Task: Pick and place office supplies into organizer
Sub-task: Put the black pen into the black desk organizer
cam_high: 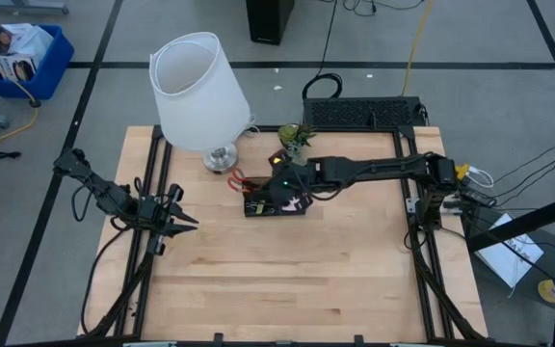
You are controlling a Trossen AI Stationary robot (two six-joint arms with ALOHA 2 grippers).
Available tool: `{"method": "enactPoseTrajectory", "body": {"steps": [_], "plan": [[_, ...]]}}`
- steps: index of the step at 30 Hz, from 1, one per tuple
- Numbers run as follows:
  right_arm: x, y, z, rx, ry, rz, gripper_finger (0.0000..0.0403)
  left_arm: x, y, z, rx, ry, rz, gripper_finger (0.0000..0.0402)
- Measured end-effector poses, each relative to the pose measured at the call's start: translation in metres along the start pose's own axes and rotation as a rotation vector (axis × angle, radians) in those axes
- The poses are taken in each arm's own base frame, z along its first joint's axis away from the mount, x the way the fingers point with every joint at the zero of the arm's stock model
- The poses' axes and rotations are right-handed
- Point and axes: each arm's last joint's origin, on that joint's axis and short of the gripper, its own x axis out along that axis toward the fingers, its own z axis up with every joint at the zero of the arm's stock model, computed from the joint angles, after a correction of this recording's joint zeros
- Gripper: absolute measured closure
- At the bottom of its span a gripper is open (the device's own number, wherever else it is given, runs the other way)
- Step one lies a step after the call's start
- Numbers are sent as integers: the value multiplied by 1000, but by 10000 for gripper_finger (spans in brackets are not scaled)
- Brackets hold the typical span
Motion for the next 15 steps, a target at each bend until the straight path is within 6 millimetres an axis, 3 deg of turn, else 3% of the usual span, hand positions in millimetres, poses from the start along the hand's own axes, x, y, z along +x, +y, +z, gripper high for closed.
{"method": "enactPoseTrajectory", "body": {"steps": [6, 12, 15], "plan": [[14, 7, 3, -148, 23, 10, 372, 0, 0, 0, 0, 0, 0, 334], [43, 20, 9, -243, 137, -31, 367, 0, 0, 0, -1, -2, 0, 334], [45, 22, 16, -274, 131, -74, 366, 0, 0, 0, -1, -3, 0, 334]]}}
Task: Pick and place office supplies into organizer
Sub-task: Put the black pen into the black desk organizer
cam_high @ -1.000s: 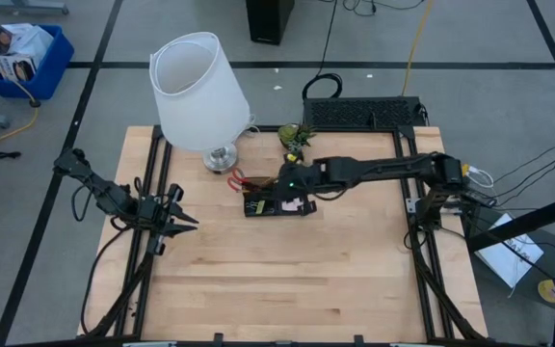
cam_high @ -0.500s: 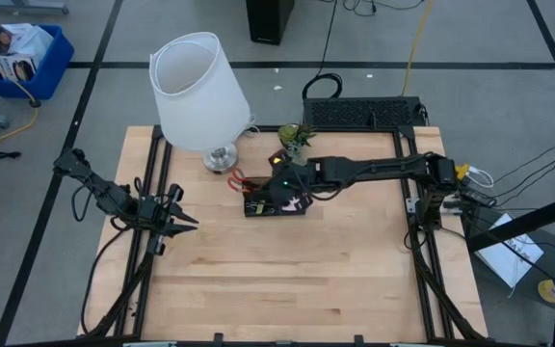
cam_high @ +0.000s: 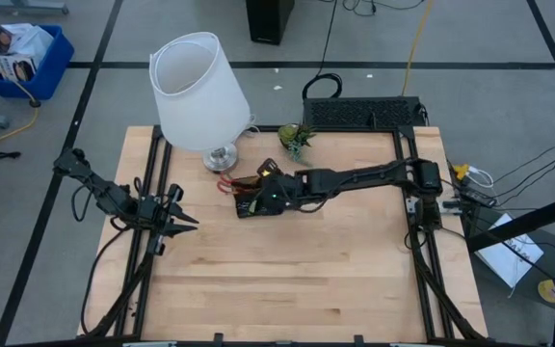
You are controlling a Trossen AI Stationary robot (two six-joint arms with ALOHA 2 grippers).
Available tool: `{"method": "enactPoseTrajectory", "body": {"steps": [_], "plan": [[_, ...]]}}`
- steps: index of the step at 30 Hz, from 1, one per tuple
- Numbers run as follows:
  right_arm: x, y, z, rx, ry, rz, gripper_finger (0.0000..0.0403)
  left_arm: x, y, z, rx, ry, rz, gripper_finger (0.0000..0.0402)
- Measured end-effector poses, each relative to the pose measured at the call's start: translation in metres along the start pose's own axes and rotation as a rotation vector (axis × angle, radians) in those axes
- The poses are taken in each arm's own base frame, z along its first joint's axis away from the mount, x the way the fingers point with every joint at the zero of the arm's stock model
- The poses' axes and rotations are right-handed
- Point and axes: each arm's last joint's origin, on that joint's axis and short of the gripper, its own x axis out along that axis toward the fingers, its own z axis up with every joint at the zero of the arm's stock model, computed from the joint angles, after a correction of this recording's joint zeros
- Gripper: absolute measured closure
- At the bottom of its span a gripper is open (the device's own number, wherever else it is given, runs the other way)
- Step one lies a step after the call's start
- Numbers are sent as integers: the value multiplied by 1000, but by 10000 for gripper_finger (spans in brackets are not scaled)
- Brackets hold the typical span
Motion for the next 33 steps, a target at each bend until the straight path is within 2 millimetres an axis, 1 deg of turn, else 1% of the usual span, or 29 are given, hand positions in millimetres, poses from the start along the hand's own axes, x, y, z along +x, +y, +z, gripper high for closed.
{"method": "enactPoseTrajectory", "body": {"steps": [4, 8, 10, 13, 16, 20, 23, 25, 29, 31, 33], "plan": [[-10, -5, 14, -77, -52, -105, 361, 0, 0, 0, 1, 1, 0, 334], [-17, -10, 23, -138, -71, -189, 353, 0, 0, 0, 1, 2, 0, 334], [-18, -9, 24, -181, -53, -198, 342, 0, 0, 0, 1, 2, 0, 334], [-16, -7, 24, -200, -50, -198, 322, 0, 0, 0, 1, 2, 0, 334], [-14, -7, 21, -244, 4, -215, 302, 0, 0, 0, 1, 2, -1, 334], [-12, -9, 18, -198, 15, -221, 280, 0, 0, 0, 1, 2, 0, 334], [-15, -7, 21, -203, 81, -244, 269, 0, 0, 0, 1, 2, -1, 334], [-18, -7, 23, -168, 104, -271, 267, 0, 0, 0, 1, 2, -1, 334], [-25, -17, 21, 54, 125, -370, 272, 0, 0, 0, 1, 2, 0, 334], [-29, -22, 17, 172, 70, -381, 278, 0, 0, 0, 1, 2, 0, 334], [-34, -27, 16, 263, -52, -360, 283, 0, 0, 0, 1, 2, 0, 334]]}}
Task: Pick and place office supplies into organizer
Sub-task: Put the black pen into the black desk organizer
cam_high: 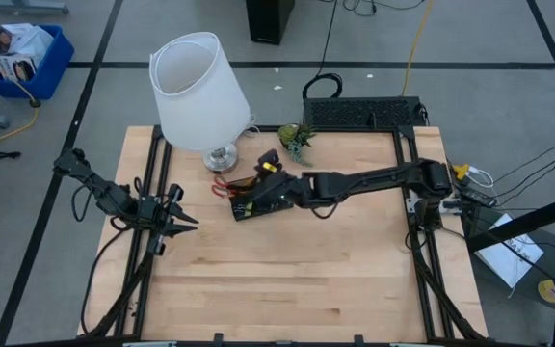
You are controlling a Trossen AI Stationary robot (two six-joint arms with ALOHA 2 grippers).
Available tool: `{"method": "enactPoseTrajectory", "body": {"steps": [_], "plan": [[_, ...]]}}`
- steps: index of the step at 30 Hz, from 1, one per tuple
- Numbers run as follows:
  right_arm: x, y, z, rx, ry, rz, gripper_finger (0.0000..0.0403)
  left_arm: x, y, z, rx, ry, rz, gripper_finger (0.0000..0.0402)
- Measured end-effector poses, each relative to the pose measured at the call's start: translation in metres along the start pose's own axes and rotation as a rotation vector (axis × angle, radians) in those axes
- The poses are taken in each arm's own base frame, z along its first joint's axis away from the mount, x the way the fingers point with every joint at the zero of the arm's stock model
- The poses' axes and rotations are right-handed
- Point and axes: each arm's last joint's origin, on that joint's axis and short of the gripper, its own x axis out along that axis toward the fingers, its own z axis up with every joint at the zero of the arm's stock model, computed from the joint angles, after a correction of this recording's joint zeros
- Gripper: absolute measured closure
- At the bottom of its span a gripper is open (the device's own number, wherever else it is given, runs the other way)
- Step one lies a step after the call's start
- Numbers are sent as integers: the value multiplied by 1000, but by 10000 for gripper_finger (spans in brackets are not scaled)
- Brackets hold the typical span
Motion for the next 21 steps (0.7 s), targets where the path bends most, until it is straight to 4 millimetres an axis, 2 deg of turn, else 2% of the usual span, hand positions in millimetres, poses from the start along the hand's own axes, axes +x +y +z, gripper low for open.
{"method": "enactPoseTrajectory", "body": {"steps": [3, 5, 7, 10, 12, 15, 18, 21], "plan": [[-7, -6, 0, 71, -52, 15, 288, 0, 0, 0, 0, 0, 0, 334], [-9, -12, -3, 173, 24, -57, 291, 0, 0, 0, 0, 0, 0, 334], [-8, -19, -15, 324, 126, -112, 295, 0, 0, 0, 0, 0, 0, 334], [-4, -17, -44, 543, 226, -98, 302, 0, 0, 0, 0, 0, 0, 334], [3, -9, -62, 705, 201, -47, 307, 0, 0, 0, 0, -1, 0, 334], [10, 11, -81, 854, 142, -25, 316, 0, 0, 0, 0, -1, 0, 334], [7, 28, -90, 966, 74, 27, 335, 0, 0, 0, 0, 0, 0, 334], [-7, 41, -99, 1056, 67, 103, 376, 0, 0, 0, 0, 0, 0, 334]]}}
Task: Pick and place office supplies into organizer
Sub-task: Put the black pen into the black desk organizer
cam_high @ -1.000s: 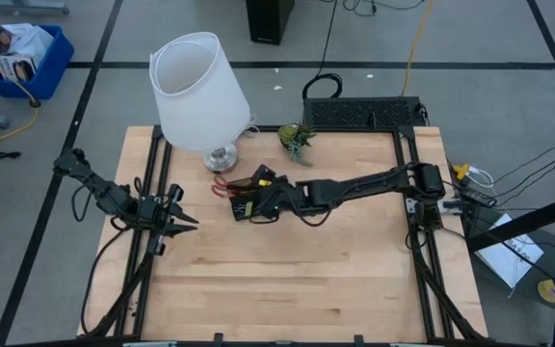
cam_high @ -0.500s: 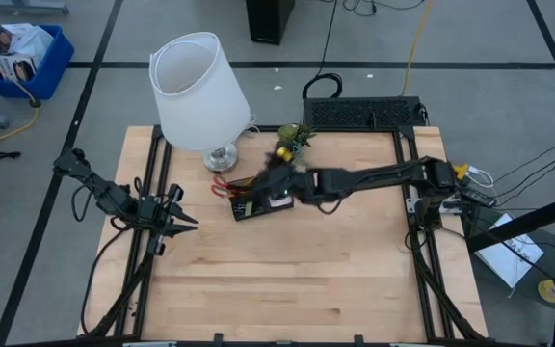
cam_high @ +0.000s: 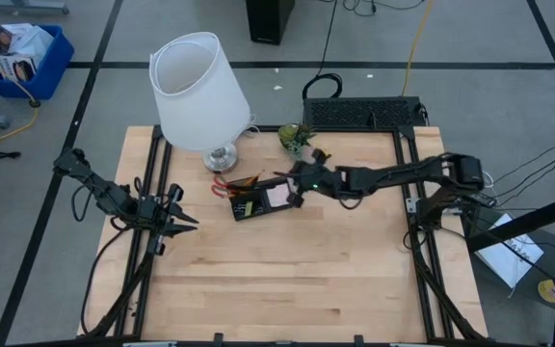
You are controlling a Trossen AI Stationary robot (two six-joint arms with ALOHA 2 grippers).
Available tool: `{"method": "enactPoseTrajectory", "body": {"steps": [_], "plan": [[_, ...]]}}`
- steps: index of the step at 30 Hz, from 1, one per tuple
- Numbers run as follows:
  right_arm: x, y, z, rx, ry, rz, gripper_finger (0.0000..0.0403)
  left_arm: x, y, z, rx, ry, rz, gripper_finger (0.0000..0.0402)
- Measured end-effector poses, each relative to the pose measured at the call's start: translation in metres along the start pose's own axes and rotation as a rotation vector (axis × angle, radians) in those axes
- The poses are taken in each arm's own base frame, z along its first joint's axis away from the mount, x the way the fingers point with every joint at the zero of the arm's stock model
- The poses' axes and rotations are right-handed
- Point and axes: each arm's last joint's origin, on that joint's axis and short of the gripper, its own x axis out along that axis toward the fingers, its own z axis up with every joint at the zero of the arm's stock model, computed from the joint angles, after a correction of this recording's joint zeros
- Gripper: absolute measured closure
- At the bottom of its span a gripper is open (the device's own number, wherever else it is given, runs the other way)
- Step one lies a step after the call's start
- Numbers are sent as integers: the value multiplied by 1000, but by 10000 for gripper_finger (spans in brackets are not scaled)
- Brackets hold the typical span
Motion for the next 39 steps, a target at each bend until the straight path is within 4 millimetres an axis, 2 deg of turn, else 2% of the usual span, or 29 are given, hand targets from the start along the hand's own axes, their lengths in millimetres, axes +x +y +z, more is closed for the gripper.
{"method": "enactPoseTrajectory", "body": {"steps": [2, 5, 9, 11, 15, 17, 21, 30, 33, 37, 39], "plan": [[-10, -2, -10, 97, -3, 94, 395, 0, 0, 0, 0, 0, 0, 334], [-21, -3, -18, 326, -96, 310, 398, 0, 0, 0, 0, 0, 0, 334], [-22, -3, -38, 538, -205, 394, 402, 0, 0, 0, 0, 0, 0, 334], [-18, 2, -46, 581, -205, 394, 402, 0, 0, 0, 0, 0, 0, 334], [-5, 25, -62, 563, -196, 348, 402, 0, 0, 0, 0, 0, 0, 334], [2, 33, -63, 574, -193, 361, 402, 0, 0, 0, 0, 0, 0, 334], [14, 38, -65, 586, -212, 226, 402, 0, 0, 0, 0, 0, 0, 334], [29, 68, -47, 564, -297, 84, 403, 0, 0, 0, 0, 0, 0, 334], [33, 74, -41, 573, -330, 92, 403, 0, 0, 0, 0, 0, 0, 334], [28, 85, -20, 536, -488, 129, 403, 0, 0, 0, 0, 0, 0, 334], [27, 88, -15, 516, -484, 131, 403, 0, 0, 0, 0, 0, 0, 334]]}}
